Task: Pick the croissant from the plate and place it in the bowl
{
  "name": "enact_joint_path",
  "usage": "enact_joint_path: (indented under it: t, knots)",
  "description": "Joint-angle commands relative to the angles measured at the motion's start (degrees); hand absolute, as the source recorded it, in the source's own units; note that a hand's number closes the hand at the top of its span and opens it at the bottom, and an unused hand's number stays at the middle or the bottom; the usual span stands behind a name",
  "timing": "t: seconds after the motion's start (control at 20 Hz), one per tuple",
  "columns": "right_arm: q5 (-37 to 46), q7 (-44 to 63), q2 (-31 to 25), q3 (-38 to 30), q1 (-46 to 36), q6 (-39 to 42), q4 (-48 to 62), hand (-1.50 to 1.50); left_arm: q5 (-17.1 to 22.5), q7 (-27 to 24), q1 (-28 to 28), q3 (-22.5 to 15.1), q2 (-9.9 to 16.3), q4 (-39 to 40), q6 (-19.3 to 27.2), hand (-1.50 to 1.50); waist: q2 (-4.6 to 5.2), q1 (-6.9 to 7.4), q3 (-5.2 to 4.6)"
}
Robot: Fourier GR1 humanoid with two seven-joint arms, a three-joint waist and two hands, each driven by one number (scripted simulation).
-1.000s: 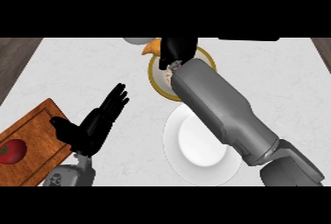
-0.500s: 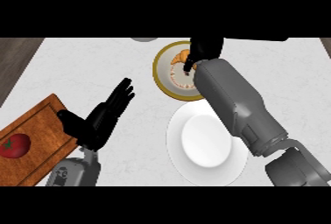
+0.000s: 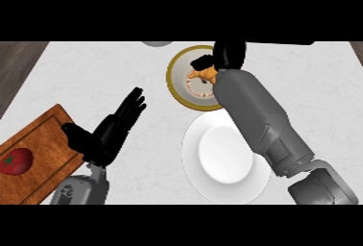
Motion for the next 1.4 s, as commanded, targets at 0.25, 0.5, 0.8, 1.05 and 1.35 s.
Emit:
enact_joint_path:
  t: [0.25,0.5,0.8,1.05,1.35]
  knots:
    - [-18.6,-24.0,1.7,-1.7,12.4,-7.7,-22.9,-1.5,0.0,-1.4,0.3,1.9,0.3,4.0,0.3,0.0,-1.41,-2.41,-0.06]
    - [-25.0,-26.9,1.7,9.2,27.9,-9.4,-41.3,-1.5,-0.5,-0.1,4.6,0.2,-0.2,-2.0,1.3,0.0,-2.43,-4.02,-0.1]
    - [-19.8,-28.1,1.7,25.2,47.3,-14.7,-62.0,-1.5,-0.2,-1.0,6.0,2.5,1.8,-2.6,1.0,0.0,-2.91,-6.21,-0.18]
    - [-12.9,-31.7,-1.1,39.0,67.5,-18.5,-73.4,1.5,1.4,0.4,6.3,3.3,1.9,-2.6,0.6,0.0,-2.92,-7.43,-0.21]
    - [-6.5,-38.8,-7.8,56.2,91.6,-27.6,-78.8,1.5,0.4,-0.2,6.2,2.1,0.7,-3.5,1.5,0.0,-2.65,-7.16,-0.13]
